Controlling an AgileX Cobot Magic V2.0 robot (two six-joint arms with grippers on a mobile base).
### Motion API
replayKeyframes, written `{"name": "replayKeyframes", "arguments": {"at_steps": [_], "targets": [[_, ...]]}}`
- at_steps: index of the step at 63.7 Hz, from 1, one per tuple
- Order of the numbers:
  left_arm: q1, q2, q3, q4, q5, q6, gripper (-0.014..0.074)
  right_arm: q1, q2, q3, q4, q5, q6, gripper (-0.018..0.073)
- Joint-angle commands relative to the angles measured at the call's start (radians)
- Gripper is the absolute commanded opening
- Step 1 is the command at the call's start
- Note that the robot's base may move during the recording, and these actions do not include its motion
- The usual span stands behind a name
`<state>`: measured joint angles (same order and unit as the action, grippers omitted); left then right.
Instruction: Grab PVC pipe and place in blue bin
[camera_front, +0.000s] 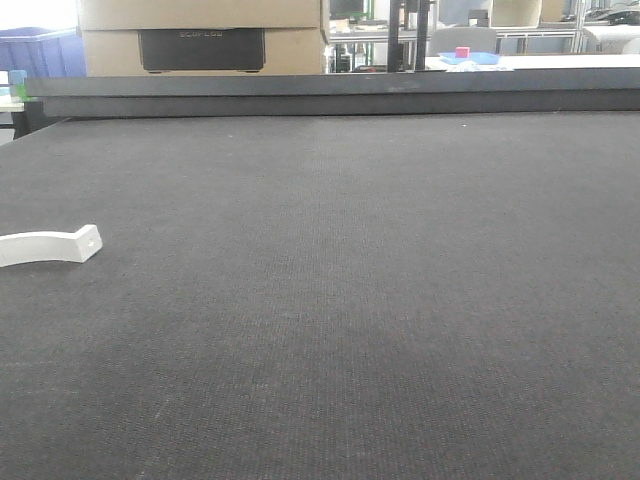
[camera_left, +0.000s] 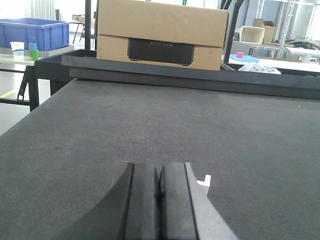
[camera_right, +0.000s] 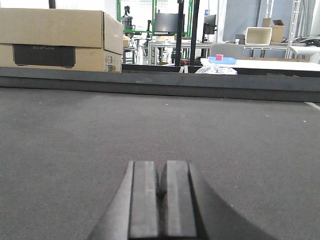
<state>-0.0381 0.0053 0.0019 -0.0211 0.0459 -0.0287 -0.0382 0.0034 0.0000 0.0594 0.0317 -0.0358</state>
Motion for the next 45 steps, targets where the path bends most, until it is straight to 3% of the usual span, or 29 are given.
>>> {"name": "replayKeyframes", "arguments": {"at_steps": [1, 8, 14, 24, 34, 45], "targets": [[-0.004, -0.005, -0.002, 0.044, -0.046, -0.001, -0.0111, -0.002, -0.003, 0.000, -0.001, -0.018, -0.004, -0.0167], [-0.004, -0.005, -0.002, 0.055, -0.089, -0.001, -0.0111, -0.002, -0.003, 0.000, -0.001, -0.032, -0.004, -0.0167], [-0.004, -0.005, -0.009, 0.052, -0.103, -0.001, -0.0111, -0.002, -0.003, 0.000, -0.001, -0.153, -0.004, -0.0167], [-0.004, -0.005, -0.152, 0.071, -0.017, -0.001, -0.0111, -0.002, -0.003, -0.020, -0.001, -0.313, -0.004, -0.0167], [-0.004, -0.005, -0.340, 0.143, 0.097, -0.001, -0.0111, -0.002, -0.003, -0.188, -0.001, -0.268, -0.004, -0.0167], [-0.004, 0.049, -0.558, 0.218, 0.220, -0.001, -0.0111, -0.002, 0.000, -0.438, -0.001, -0.067, -0.004, -0.0167]]}}
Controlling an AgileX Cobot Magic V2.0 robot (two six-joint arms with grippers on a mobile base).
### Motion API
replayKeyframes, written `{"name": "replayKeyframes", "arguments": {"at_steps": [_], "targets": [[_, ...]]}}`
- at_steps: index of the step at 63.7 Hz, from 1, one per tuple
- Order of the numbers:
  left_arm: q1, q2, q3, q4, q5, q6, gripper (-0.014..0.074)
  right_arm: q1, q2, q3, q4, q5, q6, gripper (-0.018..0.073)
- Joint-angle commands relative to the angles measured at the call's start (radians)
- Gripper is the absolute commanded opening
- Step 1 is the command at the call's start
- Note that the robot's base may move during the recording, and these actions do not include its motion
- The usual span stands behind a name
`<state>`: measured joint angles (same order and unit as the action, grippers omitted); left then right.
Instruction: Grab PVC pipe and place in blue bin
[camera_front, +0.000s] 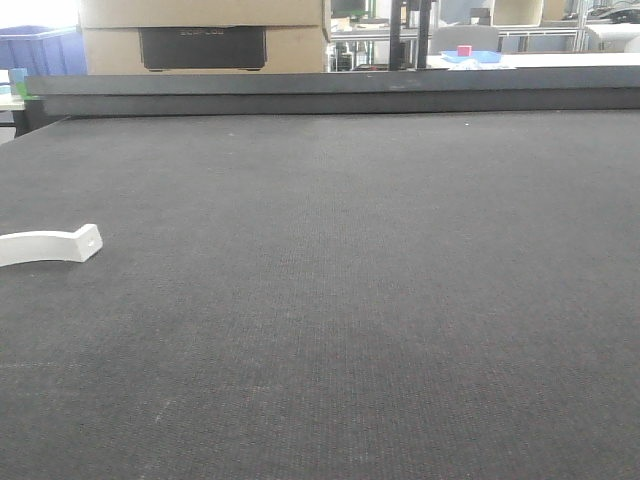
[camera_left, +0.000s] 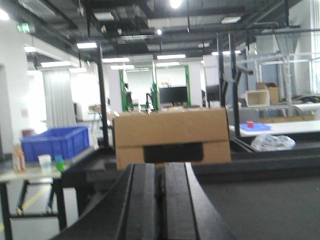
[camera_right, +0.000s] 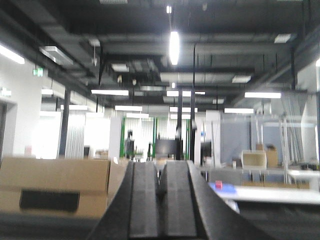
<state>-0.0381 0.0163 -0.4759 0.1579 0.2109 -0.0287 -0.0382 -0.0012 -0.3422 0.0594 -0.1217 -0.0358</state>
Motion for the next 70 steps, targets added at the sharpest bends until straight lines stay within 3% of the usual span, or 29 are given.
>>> {"name": "replayKeyframes", "arguments": {"at_steps": [1, 15, 34, 44, 54, 70], "targets": [[-0.004, 0.050, -0.097, 0.046, 0.065, -0.001, -0.0111, -0.002, 0.011, -0.115, -0.001, 0.108, -0.004, -0.0167], [-0.004, 0.295, -0.325, 0.027, 0.193, -0.001, -0.0111, -0.002, 0.211, -0.361, -0.001, 0.440, -0.004, -0.0167], [-0.004, 0.681, -0.632, -0.099, 0.529, -0.001, -0.0111, -0.002, 0.611, -0.651, 0.023, 0.853, -0.002, -0.0167], [-0.004, 0.852, -0.724, -0.102, 0.708, -0.001, -0.0111, -0.002, 0.802, -0.742, 0.033, 1.065, -0.002, -0.0167], [-0.004, 0.983, -0.730, -0.102, 0.771, -0.001, -0.0111, -0.002, 0.986, -0.750, 0.033, 1.169, -0.002, -0.0167], [-0.004, 1.147, -0.730, -0.108, 0.853, -0.001, -0.0111, -0.002, 1.215, -0.750, 0.057, 1.215, -0.002, -0.0167]]}}
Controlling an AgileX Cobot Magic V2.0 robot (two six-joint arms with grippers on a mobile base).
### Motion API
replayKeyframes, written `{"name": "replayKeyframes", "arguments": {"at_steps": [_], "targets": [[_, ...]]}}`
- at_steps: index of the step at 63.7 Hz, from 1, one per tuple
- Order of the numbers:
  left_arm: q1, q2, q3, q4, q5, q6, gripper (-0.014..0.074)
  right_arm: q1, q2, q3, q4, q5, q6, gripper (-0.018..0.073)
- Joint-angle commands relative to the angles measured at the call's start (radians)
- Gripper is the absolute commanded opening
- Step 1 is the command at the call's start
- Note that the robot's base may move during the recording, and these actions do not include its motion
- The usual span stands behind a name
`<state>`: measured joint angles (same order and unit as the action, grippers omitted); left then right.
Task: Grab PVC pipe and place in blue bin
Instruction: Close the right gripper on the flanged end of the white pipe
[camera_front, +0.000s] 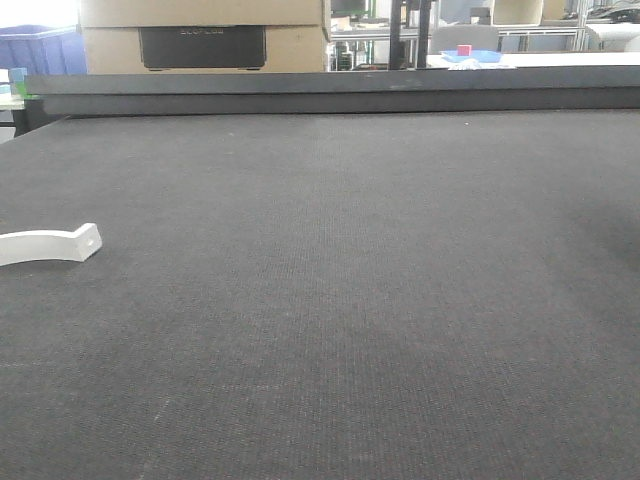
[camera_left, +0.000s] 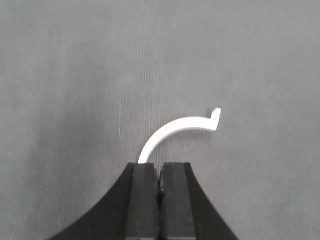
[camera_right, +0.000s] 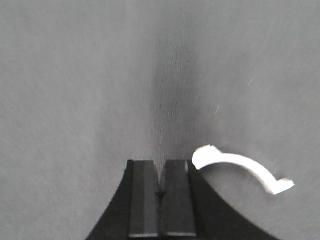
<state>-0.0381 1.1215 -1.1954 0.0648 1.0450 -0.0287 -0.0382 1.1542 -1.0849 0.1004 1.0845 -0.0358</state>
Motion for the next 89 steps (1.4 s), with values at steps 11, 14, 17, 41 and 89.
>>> {"name": "replayKeyframes", "arguments": {"at_steps": [11, 14, 17, 41, 89], "targets": [[-0.004, 0.125, -0.011, -0.019, 0.025, -0.001, -0.0111, -0.002, 0.181, -0.007, 0.031, 0.009, -0.002, -0.0167], [-0.004, 0.145, -0.011, -0.019, 0.025, -0.001, -0.0111, -0.002, 0.209, -0.007, 0.036, 0.009, 0.010, -0.0167], [-0.004, 0.165, -0.011, -0.026, 0.025, -0.001, -0.0111, -0.002, 0.238, -0.007, 0.043, 0.006, 0.048, -0.0167], [-0.004, 0.260, 0.015, -0.084, 0.013, -0.001, -0.0111, -0.002, 0.360, 0.000, -0.071, 0.109, 0.431, -0.0167], [-0.004, 0.262, 0.066, -0.084, -0.042, -0.001, -0.0111, -0.002, 0.466, 0.041, -0.113, 0.019, 0.543, 0.0244]]}}
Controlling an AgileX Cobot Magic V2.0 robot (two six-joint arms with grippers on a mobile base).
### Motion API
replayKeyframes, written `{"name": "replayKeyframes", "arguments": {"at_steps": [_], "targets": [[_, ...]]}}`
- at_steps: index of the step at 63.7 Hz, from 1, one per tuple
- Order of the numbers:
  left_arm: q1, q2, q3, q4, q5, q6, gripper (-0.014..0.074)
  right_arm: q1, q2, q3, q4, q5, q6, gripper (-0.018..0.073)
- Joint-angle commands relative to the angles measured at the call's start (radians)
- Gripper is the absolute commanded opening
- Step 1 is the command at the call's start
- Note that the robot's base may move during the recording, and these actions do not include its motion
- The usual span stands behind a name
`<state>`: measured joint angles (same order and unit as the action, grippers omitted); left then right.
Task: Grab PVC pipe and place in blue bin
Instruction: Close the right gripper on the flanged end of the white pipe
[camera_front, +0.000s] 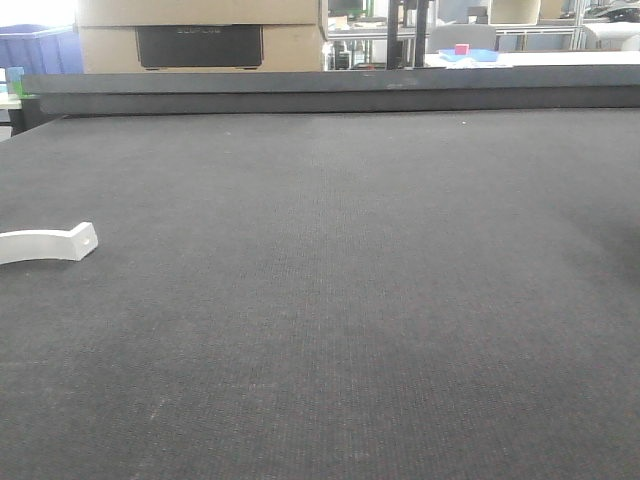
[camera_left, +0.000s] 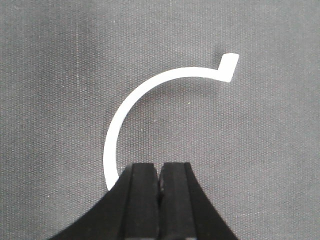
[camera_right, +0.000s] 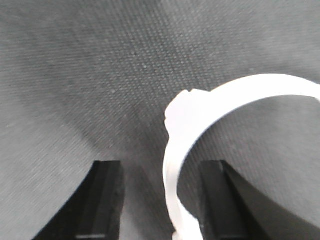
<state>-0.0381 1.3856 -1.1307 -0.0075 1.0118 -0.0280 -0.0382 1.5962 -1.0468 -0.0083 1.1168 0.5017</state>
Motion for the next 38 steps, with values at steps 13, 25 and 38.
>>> {"name": "replayKeyframes", "arguments": {"at_steps": [13, 25, 38], "targets": [[-0.004, -0.002, 0.001, -0.011, -0.006, -0.001, -0.0111, -0.002, 0.071, 0.002, -0.004, -0.031, 0.006, 0.0244], [-0.004, -0.002, 0.001, -0.011, -0.006, -0.001, -0.0111, -0.002, 0.094, 0.043, 0.019, -0.075, 0.006, 0.0183], [-0.004, -0.002, 0.001, -0.011, -0.005, -0.001, -0.0111, -0.002, 0.096, 0.063, 0.021, -0.082, 0.006, -0.0003]]}}
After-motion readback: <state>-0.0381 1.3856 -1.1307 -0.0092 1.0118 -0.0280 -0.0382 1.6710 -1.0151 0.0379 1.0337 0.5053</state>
